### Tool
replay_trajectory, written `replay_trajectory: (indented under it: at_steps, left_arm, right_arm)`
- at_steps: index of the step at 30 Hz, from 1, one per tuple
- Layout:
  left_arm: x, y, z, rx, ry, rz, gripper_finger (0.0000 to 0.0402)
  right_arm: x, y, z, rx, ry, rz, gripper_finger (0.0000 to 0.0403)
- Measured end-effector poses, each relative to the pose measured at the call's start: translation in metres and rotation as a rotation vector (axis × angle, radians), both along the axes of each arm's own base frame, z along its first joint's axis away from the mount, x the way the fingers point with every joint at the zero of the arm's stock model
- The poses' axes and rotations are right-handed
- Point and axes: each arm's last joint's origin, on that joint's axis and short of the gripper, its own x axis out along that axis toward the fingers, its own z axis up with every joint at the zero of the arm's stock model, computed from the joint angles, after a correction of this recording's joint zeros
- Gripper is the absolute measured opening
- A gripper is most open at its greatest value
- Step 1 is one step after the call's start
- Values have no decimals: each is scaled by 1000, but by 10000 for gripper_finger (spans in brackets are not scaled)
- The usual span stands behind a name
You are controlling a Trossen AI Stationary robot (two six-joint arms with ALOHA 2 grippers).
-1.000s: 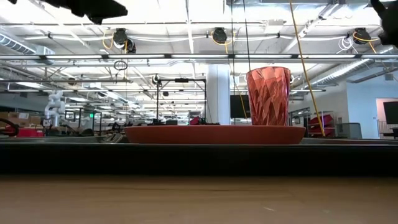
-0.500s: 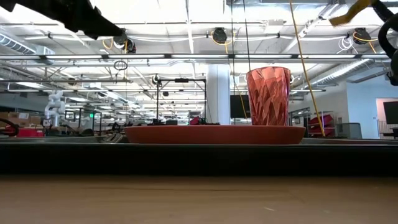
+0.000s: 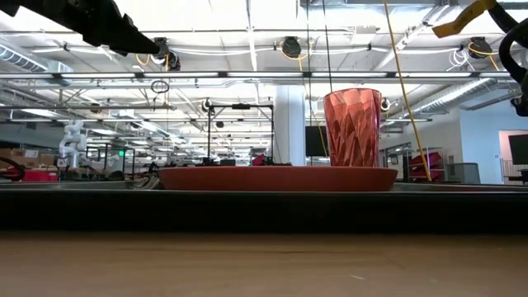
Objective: Pick and place plate/cup/fork/spoon on tray
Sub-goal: Put the pink fork on the black serving tray
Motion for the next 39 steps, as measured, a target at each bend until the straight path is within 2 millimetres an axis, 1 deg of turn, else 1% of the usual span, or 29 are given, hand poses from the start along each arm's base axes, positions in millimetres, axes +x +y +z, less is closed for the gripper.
replay_trajectory:
  at_steps: [4,6,16,21,24,27,30,34,36,39]
  left_arm:
    - [0,0,0,0,0,0,76]
    - [0,0,0,1,0,0,76]
    - [0,0,0,3,1,-1,76]
    - [0,0,0,4,1,-1,76]
    - [0,0,0,5,5,-1,76]
    - [0,0,-1,7,8,-2,76]
    - [0,0,-1,19,10,-6,76]
    - [-1,0,0,37,7,-9,76]
    - [-3,1,2,43,-5,-9,76]
    - [-11,1,7,47,-46,-11,76]
  right_arm:
    - [4,4,8,0,4,-1,24]
    - [7,7,16,-6,13,0,22]
    - [16,15,72,-49,54,-6,22]
    - [18,15,97,-82,55,-15,22]
    - [24,14,105,-178,-92,-10,22]
    - [40,10,110,-316,-349,19,22]
    - [63,4,115,-447,-611,62,22]
    - [96,-6,128,-569,-900,124,22]
    - [112,-15,133,-610,-1002,167,22]
    - [138,-30,135,-621,-1123,215,22]
